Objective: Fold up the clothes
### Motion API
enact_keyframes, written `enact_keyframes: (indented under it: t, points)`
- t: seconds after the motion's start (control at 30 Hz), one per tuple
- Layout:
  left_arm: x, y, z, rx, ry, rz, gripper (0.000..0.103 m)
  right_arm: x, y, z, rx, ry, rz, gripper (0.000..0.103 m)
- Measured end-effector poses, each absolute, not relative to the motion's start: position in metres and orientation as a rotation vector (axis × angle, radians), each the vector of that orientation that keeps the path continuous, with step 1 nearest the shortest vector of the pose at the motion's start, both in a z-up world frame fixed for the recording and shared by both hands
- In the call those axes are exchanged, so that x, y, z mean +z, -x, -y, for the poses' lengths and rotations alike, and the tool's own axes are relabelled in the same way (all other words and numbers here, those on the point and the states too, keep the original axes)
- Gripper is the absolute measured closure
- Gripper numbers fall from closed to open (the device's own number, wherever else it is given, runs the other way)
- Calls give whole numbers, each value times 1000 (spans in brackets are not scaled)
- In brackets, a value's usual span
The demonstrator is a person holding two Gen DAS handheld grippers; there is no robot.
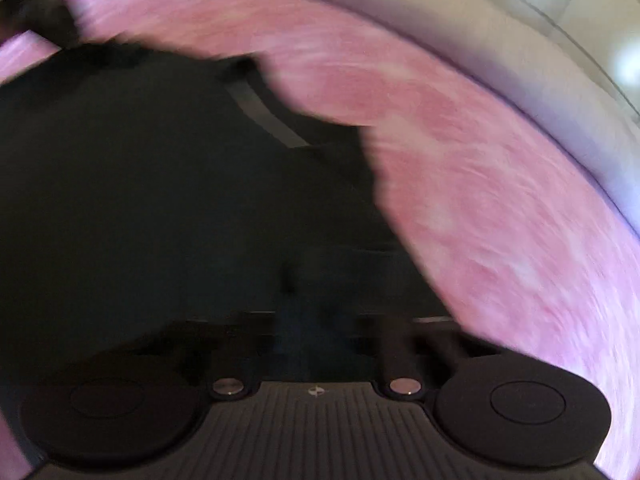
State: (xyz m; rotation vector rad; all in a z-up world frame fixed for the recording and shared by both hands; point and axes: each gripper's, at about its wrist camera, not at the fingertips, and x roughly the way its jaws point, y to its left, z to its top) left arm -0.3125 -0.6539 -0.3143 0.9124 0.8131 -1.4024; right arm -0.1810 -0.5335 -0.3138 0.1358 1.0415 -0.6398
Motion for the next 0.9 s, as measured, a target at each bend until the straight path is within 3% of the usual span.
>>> enact_keyframes:
  t: [0.13, 0.23, 0.47, 0.77, 0.87, 0.9]
  points:
    - [-265, 270, 649, -1531, -601, -877, 101, -269, 233, 560, -862, -311, -900, 103]
    - [-259, 247, 661, -1572, -530, -900, 100, -245, 263, 574, -944, -358, -828, 103]
    - [-317, 230, 708, -1542, -574, -1049, 100, -278, 255, 609, -931, -424, -849, 103]
    - [-352, 205, 707, -1488, -506, -1103, 99, -316, 243, 627, -973, -489, -869, 103]
    - [-361, 196, 705, -1446, -486, -1114, 93, -328, 243, 630, -980, -511, -910, 103]
    - [-359, 192, 702, -1424, -465, -1110, 86, -329, 243, 630, -996, -515, -919, 101]
